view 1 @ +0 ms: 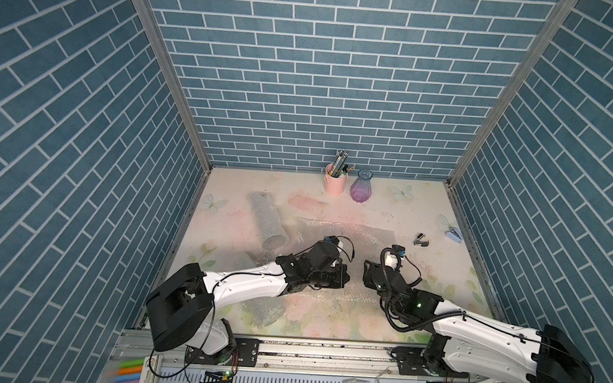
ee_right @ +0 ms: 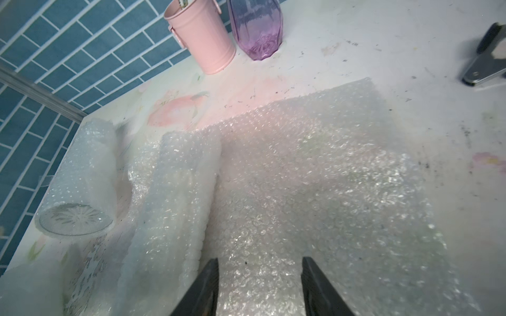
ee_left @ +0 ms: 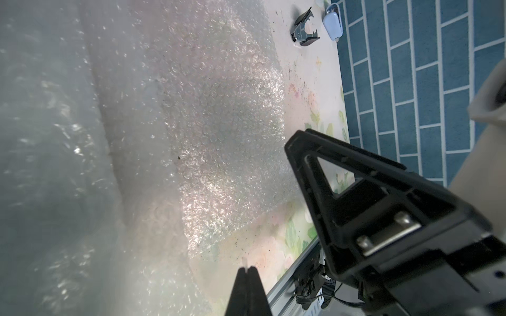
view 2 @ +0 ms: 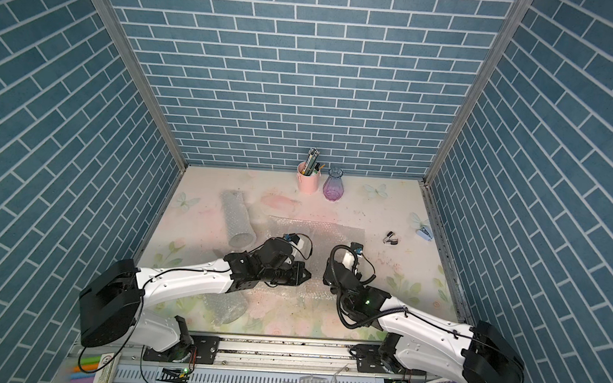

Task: Unwrap the vase from the bubble wrap
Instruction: Unwrap the bubble wrap.

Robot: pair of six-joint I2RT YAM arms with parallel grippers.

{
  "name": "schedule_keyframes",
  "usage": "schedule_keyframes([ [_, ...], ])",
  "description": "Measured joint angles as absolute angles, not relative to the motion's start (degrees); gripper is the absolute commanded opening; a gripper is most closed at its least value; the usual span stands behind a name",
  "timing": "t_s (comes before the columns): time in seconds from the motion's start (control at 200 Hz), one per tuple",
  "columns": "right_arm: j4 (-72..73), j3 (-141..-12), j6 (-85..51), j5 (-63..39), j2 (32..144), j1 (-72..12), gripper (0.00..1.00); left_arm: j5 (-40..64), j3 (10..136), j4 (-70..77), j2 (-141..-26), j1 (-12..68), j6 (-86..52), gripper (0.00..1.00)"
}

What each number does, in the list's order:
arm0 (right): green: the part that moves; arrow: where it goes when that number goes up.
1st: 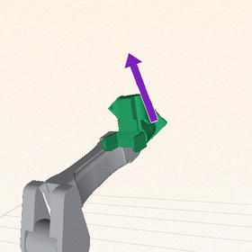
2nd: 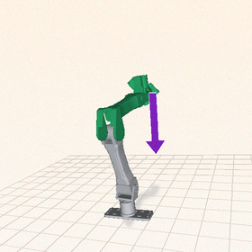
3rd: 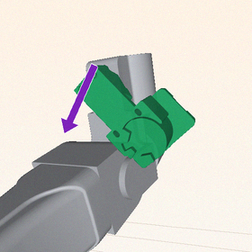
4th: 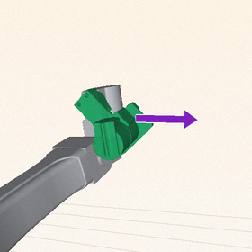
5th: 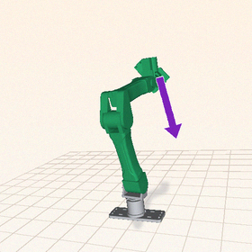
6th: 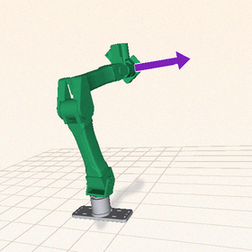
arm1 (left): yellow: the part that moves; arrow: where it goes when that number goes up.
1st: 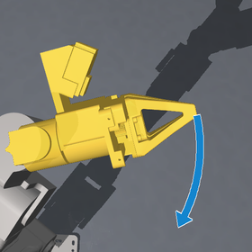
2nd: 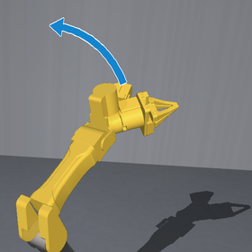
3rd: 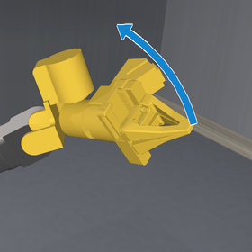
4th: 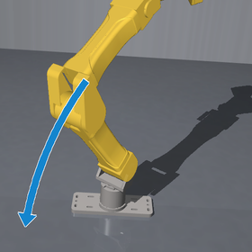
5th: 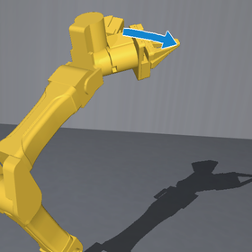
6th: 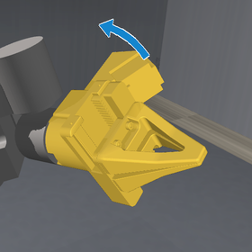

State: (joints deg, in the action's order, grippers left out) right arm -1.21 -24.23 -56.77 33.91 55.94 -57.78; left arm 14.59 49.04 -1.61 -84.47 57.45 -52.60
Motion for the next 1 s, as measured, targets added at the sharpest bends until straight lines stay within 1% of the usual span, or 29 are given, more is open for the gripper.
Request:
schedule_keyframes([
  [0.055,-2.2,-23.7,-56.8,34.5,54.3,-57.5,0.5,14.6,50.1,-2.1,-85.6,57.8,-52.0,0.12],
  [0.12,-3.4,-23.6,-56.8,35.0,53.1,-57.2,0.5,14.7,51.2,-2.5,-86.9,58.1,-51.6,0.23],
  [0.185,-4.5,-23.6,-56.8,35.4,52.2,-56.9,0.5,15.1,52.3,-2.9,-88.3,58.3,-51.3,0.32],
  [0.28,-6.0,-23.6,-56.7,35.4,50.9,-56.6,0.5,15.7,53.6,-3.4,-89.9,58.5,-50.8,0.52],
  [0.45,-8.8,-23.6,-56.4,35.6,48.1,-56.2,0.5,16.4,56.4,-6.2,-90.7,58.7,-49.0,0.69],
  [0.62,-11.6,-24.5,-55.0,35.9,46.1,-55.8,0.51,16.7,59.2,-8.0,-90.7,58.7,-47.2,0.75],
  [0.84,-12.4,-26.7,-53.5,35.8,46.2,-55.4,0.51,16.7,59.5,-11.0,-88.6,57.4,-45.3,0.75],
  [1.0,-11.8,-27.1,-52.6,34.4,48.6,-55.2,0.51,16.5,57.5,-12.5,-83.1,53.9,-44.4,0.74],
])
